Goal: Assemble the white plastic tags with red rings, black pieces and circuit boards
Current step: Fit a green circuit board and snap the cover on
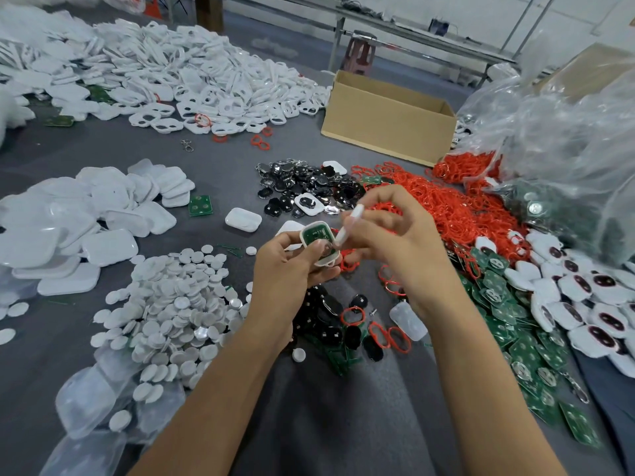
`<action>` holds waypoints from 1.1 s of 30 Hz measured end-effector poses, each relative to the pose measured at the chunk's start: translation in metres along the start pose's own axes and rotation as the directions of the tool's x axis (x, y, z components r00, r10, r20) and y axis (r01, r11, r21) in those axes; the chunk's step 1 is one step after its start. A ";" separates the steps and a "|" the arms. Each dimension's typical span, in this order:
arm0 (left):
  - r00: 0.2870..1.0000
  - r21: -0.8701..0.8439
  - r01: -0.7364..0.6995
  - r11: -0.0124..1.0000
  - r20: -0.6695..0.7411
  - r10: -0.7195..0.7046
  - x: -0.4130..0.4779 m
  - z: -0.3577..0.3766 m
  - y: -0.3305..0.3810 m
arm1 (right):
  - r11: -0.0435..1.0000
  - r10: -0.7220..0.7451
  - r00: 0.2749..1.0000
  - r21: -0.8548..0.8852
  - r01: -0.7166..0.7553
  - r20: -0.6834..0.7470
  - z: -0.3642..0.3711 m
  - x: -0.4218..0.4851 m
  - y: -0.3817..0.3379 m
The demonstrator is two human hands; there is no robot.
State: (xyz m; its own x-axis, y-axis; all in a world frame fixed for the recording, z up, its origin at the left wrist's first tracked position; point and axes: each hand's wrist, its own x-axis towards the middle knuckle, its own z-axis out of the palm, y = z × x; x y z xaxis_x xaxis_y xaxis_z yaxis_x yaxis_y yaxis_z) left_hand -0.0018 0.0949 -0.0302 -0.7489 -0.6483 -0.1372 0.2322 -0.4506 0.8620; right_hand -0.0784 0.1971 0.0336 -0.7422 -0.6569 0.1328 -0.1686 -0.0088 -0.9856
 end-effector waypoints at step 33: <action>0.998 0.112 -0.004 0.994 0.065 -0.004 0.001 -0.003 -0.006 | 0.780 -0.079 0.996 -0.624 0.040 -0.034 0.015 -0.002 0.012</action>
State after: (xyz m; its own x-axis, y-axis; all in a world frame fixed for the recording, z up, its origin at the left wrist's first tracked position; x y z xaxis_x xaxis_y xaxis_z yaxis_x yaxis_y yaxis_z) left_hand -0.0017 0.0952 -0.0367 -0.7883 -0.6056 -0.1083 0.1642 -0.3768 0.9116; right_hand -0.0695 0.1869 0.0195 -0.7483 -0.6281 0.2134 -0.5662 0.4371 -0.6989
